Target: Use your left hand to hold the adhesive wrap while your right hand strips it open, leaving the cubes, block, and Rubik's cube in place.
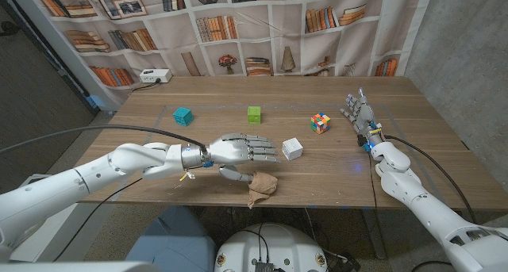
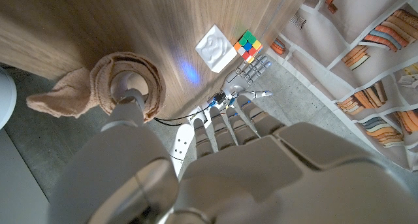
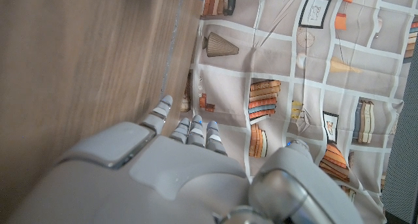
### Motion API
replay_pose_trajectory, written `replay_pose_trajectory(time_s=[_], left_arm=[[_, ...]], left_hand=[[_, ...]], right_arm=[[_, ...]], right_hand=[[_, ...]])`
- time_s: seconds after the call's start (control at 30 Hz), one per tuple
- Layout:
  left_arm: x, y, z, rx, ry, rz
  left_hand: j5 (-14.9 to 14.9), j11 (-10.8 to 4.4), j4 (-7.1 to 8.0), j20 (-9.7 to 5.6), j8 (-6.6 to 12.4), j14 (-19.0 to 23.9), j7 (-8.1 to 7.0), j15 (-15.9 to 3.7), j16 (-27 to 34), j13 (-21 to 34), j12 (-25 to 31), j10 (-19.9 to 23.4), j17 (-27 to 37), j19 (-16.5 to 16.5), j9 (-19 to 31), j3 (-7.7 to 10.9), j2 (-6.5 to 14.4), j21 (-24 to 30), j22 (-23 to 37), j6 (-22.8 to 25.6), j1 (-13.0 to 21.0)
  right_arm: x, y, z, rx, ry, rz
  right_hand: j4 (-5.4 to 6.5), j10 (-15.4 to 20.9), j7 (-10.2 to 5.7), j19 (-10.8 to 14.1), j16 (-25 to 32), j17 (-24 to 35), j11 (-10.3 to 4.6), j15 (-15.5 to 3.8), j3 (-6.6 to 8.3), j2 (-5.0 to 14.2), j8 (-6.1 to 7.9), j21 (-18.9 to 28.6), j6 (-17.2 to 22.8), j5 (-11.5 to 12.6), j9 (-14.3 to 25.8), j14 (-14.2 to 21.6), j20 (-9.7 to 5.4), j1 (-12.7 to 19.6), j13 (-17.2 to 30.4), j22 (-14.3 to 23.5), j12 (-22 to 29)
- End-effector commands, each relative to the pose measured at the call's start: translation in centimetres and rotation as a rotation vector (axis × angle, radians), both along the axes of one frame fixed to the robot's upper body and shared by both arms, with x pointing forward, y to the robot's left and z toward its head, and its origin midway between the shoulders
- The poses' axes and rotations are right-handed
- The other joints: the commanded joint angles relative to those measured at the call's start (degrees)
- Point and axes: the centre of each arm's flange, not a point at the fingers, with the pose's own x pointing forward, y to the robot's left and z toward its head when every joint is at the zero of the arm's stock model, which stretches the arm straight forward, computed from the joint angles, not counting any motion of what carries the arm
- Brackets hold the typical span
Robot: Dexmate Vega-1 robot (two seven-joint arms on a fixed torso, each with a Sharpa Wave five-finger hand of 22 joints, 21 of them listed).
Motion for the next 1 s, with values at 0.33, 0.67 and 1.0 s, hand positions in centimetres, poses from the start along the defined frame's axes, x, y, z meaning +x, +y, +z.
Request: replay_pose_trajectory(time_s=[0.33,0.67,1.0], left_arm=[[-0.2,0.0,-2.0,-0.015,0.052,0.001],[-0.3,-0.4,-2.8,-0.02,0.051,-0.005],[-0.4,-1.0,-2.9,-0.021,0.041,-0.021]], left_hand=[[0.94,0.11,-0.93,0.34,0.26,0.76,-0.06,0.05,0.09,0.09,0.39,0.94,0.07,0.13,0.01,2.96,4.56,0.34,0.28,1.23,2.75],[0.17,0.55,-2.81,1.11,-0.06,1.5,0.92,0.5,-0.01,0.1,0.57,1.72,-0.24,0.26,-0.03,6.25,9.04,0.39,0.26,1.73,8.05],[-1.14,0.67,-2.78,1.07,0.03,2.46,0.86,0.46,0.27,0.14,0.75,2.29,-0.25,1.0,0.01,6.24,9.43,0.65,0.27,2.52,9.25]], right_arm=[[-0.4,0.0,-0.4,0.004,0.009,-0.003],[-0.8,-0.8,-0.6,0.014,0.005,-0.015],[-0.9,-0.9,-0.8,0.018,0.003,-0.012]], right_hand=[[-0.54,-0.13,-0.35,-0.11,0.26,0.12,-0.39,-0.31,-0.06,0.62,-0.03,0.1,0.37,-0.15,0.14,-0.23,0.5,0.26,0.13,0.07,0.15],[-0.57,-0.07,-0.41,-0.08,0.28,0.12,-0.33,-0.25,-0.11,0.6,-0.03,0.1,0.39,-0.17,0.14,-0.2,0.5,0.22,0.13,0.07,0.18],[-0.45,-0.06,-0.42,-0.04,0.3,0.17,-0.51,-0.33,-0.05,0.9,0.01,0.11,0.51,-0.15,0.14,-0.19,0.48,0.08,0.13,0.07,0.17]])
